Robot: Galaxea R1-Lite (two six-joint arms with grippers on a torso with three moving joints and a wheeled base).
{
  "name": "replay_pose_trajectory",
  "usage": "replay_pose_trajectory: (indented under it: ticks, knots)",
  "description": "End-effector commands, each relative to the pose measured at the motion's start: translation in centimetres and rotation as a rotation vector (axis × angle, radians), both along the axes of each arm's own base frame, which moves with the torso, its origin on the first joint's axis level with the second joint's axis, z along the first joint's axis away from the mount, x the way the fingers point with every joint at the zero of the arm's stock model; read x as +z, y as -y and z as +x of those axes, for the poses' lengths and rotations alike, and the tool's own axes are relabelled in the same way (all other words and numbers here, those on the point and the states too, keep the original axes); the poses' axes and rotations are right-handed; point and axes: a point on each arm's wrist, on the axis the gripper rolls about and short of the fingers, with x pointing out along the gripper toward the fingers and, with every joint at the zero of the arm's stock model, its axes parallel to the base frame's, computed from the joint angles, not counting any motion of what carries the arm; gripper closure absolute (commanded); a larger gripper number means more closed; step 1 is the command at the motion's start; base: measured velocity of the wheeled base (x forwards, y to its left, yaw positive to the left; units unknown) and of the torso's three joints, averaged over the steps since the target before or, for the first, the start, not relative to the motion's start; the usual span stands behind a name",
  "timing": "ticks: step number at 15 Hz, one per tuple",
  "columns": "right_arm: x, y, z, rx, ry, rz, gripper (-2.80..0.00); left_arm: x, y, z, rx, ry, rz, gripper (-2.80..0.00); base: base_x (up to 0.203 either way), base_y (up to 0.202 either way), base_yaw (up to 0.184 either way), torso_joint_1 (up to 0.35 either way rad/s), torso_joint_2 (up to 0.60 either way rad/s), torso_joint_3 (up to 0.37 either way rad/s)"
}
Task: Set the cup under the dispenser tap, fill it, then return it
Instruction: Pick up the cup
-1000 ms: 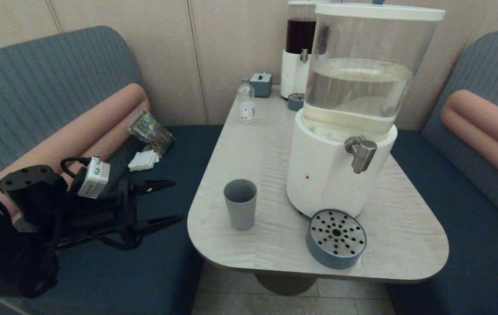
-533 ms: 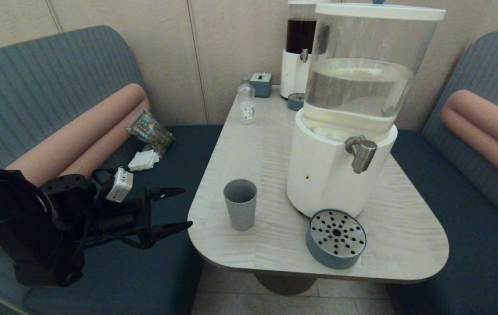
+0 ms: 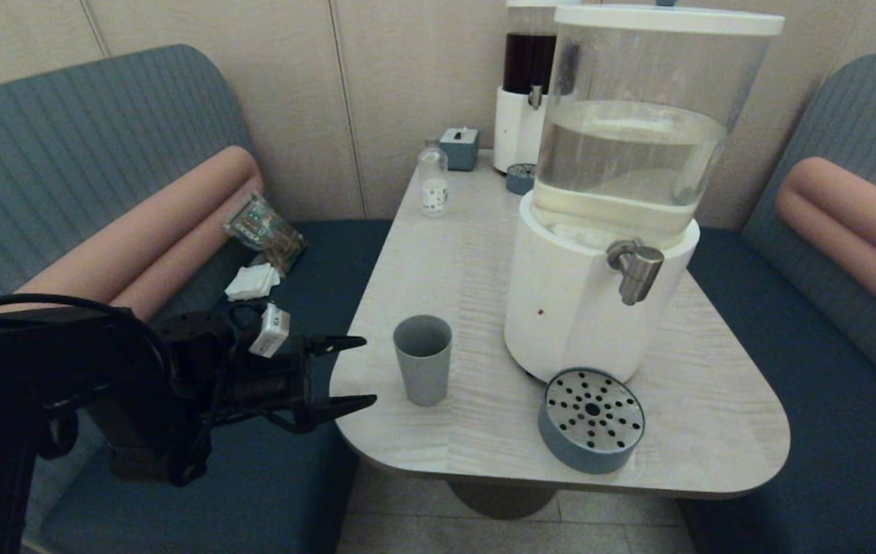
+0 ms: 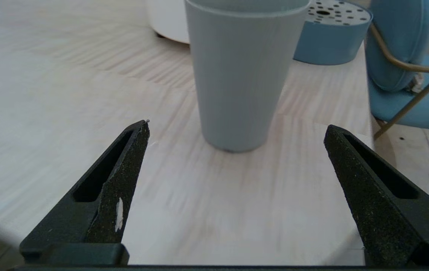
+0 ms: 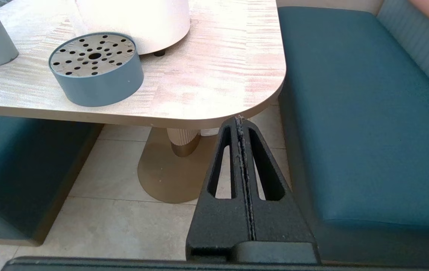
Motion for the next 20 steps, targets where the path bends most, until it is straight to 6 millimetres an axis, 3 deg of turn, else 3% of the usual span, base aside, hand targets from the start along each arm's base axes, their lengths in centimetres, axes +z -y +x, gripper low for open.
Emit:
replay_pose_trajectory:
  ticks: [1, 5, 10, 16, 20]
  knots:
    - [0.0, 0.0, 0.0, 0.0, -0.002, 0.0, 0.0, -1.6, 0.6, 1.0, -0.01, -0.011, 0.0, -2.8, 0.0, 0.0, 0.0, 0.0, 0.0, 0.0]
    - [0.0, 0.0, 0.0, 0.001, 0.001, 0.0, 0.0, -3.2, 2.1, 2.3, -0.027, -0.014, -0.002, -2.8, 0.0, 0.0, 0.0, 0.0, 0.0, 0.0]
    - [0.0, 0.0, 0.0, 0.0, -0.001, 0.0, 0.0, -3.2, 4.9, 3.6, -0.037, 0.011, -0.018, -2.8, 0.0, 0.0, 0.0, 0.0, 0.0, 0.0]
    - [0.0, 0.0, 0.0, 0.0, 0.0, 0.0, 0.0, -2.9, 7.6, 3.8, -0.04, 0.009, -0.035, -2.8, 0.0, 0.0, 0.0, 0.0, 0.0, 0.0]
    - [0.0, 0.0, 0.0, 0.0, -0.002, 0.0, 0.0, -2.8, 8.2, 3.8, -0.008, 0.001, -0.041, -2.8, 0.0, 0.0, 0.0, 0.0, 0.0, 0.0]
